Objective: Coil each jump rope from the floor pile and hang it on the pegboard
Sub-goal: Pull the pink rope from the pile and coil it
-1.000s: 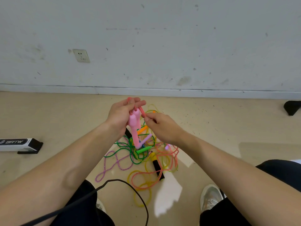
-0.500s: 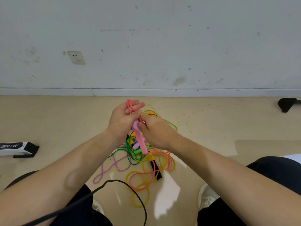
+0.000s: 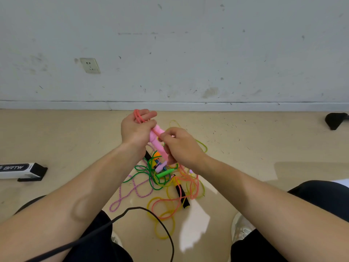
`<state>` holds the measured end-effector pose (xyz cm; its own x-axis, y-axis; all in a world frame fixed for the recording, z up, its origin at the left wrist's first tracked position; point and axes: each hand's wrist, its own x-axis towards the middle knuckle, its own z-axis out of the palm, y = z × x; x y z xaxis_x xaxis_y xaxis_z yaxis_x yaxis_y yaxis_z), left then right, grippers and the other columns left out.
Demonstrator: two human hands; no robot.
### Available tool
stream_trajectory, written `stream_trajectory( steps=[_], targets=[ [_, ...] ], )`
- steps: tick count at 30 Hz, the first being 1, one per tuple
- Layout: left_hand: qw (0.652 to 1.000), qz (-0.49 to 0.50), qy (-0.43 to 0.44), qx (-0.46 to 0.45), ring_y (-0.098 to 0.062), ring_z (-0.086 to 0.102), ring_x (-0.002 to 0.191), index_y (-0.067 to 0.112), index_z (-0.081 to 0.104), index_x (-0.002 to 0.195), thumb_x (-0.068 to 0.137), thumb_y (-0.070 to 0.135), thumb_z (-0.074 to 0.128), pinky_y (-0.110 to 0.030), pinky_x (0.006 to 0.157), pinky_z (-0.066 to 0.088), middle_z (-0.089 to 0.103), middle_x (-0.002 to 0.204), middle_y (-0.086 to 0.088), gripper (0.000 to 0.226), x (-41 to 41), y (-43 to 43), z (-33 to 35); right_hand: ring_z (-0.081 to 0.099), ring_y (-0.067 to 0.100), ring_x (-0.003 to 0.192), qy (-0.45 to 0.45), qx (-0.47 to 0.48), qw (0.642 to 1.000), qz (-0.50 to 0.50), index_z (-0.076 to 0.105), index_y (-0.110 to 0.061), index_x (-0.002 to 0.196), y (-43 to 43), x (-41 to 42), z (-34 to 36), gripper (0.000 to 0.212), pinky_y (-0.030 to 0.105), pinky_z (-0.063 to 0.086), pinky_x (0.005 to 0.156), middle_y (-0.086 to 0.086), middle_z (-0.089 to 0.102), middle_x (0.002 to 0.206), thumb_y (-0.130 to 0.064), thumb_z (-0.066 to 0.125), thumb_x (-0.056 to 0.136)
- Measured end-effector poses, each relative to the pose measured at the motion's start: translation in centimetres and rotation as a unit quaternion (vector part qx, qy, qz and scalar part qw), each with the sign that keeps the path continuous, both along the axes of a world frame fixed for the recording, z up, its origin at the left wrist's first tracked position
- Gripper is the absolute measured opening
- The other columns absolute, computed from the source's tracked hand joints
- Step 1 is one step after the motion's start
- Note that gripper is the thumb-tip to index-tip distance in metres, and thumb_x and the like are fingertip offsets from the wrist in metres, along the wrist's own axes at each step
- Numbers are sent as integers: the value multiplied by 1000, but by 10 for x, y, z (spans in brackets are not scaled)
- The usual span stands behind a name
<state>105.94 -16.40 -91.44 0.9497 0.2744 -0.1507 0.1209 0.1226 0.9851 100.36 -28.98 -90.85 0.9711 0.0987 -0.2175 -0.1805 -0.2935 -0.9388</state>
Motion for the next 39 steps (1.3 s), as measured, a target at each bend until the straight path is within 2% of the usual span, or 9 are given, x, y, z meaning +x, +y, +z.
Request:
stream_trajectory(
  steps=[6, 14, 18, 21, 24, 29, 32, 35, 39],
  targets=[
    [997, 26, 3, -72, -24, 64, 68, 11, 57, 92, 87, -14, 56, -43, 69, 56, 73, 97, 1, 26, 5, 3, 9, 48, 18, 46, 18, 101, 995, 10, 60, -3, 99, 20, -18, -10, 28, 29, 47, 49, -1, 45, 57, -25, 44, 104],
    [999, -11, 20, -50, -18, 62, 89, 13, 62, 110, 96, 4, 55, -30, 76, 52, 72, 112, 7, 19, 1, -2, 6, 33, 20, 55, -87, 99, 991, -22, 47, -1, 75, 34, -22, -5, 36, 49, 45, 51, -1, 36, 57, -22, 41, 104],
    [997, -33, 35, -58, -12, 57, 85, 16, 74, 99, 97, 9, 59, -29, 77, 49, 61, 98, 11, 17, -1, -9, 4, 44, 18, 57, -124, -12, 992, -14, 52, -9, 78, 34, -21, -10, 33, 57, 53, 59, -5, 43, 60, -26, 38, 103],
    [992, -91, 39, -79, -14, 59, 91, 11, 64, 125, 99, 14, 57, -32, 80, 48, 62, 111, 5, 27, -1, -9, 6, 60, 29, 67, -165, -135, 976, 43, 56, -8, 95, 27, -21, -8, 26, 45, 50, 60, 5, 55, 72, -21, 36, 104],
    [986, -154, 33, -63, -6, 56, 113, 11, 43, 145, 100, 11, 56, -21, 87, 47, 50, 145, 4, 47, -1, -8, 8, 61, 31, 81, -191, -331, 919, 99, 50, -7, 118, 22, -23, -4, 23, 37, 41, 62, 13, 60, 100, -10, 42, 97],
    [982, -186, 15, 3, -7, 47, 129, 11, 31, 148, 92, -10, 56, -7, 72, 47, 47, 144, 12, 65, -7, -12, 2, 61, 25, 90, -291, -520, 791, 139, 38, 4, 134, 23, -33, -1, 46, 36, 39, 57, 16, 56, 114, -8, 41, 90],
    [987, -157, 10, -19, -10, 55, 120, 6, 32, 147, 93, -14, 47, -13, 68, 51, 54, 139, 7, 59, -4, -11, 7, 62, 29, 86, -297, -479, 819, 106, 28, 4, 145, 25, -33, -8, 58, 35, 35, 56, 15, 56, 113, -7, 44, 90],
    [982, -147, 23, -115, -14, 64, 107, 4, 41, 143, 100, -4, 46, -36, 90, 52, 59, 132, 5, 44, 1, -6, 17, 59, 32, 81, -298, -347, 886, 81, 22, -11, 152, 28, -35, -19, 64, 38, 37, 56, 9, 55, 101, -11, 49, 94],
    [955, -130, 63, -259, -27, 61, 118, -6, 54, 134, 97, 0, 52, -49, 101, 49, 56, 137, -15, 38, 13, 12, 31, 54, 16, 68, -161, -103, 980, 53, 50, -23, 129, 23, -40, -35, 26, 36, 41, 63, -10, 53, 73, -29, 38, 106]
  ],
)
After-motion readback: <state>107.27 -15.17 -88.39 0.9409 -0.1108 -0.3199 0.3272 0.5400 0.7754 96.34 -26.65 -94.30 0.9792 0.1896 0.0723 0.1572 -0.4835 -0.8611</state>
